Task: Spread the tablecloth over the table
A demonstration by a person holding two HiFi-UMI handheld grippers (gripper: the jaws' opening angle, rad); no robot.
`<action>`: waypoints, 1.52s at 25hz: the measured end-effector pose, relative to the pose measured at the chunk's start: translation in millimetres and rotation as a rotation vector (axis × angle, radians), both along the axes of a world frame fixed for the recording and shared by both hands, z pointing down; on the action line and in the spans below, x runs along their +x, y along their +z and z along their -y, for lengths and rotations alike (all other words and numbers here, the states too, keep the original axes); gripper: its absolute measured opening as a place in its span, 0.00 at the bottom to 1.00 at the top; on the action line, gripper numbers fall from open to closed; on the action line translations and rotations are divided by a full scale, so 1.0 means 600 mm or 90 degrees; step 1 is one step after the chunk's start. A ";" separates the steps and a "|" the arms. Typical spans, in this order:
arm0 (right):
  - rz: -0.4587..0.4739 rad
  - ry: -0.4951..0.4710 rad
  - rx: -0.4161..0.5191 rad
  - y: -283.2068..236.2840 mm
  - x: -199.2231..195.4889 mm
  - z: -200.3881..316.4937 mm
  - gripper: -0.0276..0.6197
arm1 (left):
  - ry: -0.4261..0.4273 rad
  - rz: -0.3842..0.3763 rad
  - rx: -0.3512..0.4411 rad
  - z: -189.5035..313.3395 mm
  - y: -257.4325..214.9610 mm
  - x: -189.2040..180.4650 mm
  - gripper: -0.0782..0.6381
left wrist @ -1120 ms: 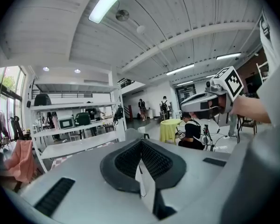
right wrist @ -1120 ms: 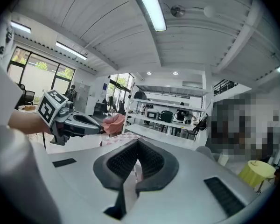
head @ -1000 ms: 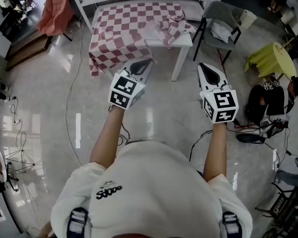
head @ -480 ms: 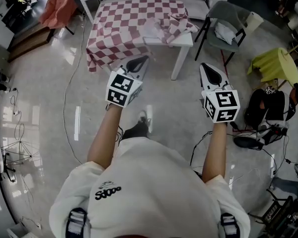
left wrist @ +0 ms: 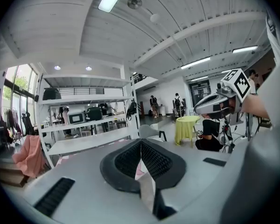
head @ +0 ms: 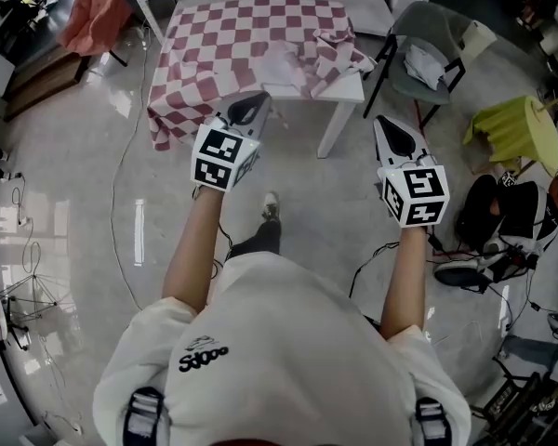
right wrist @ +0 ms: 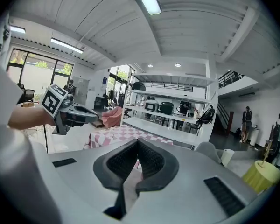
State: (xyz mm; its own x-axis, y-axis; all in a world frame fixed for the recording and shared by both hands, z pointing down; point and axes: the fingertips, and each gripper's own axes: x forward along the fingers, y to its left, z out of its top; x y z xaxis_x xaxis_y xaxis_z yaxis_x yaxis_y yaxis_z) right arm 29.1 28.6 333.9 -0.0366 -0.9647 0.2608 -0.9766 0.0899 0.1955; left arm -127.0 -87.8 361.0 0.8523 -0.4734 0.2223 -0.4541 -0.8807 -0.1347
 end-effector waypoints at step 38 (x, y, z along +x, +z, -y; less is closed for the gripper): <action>0.009 -0.023 -0.203 0.221 0.249 0.616 0.36 | 0.006 0.088 -0.250 0.530 0.257 0.260 0.44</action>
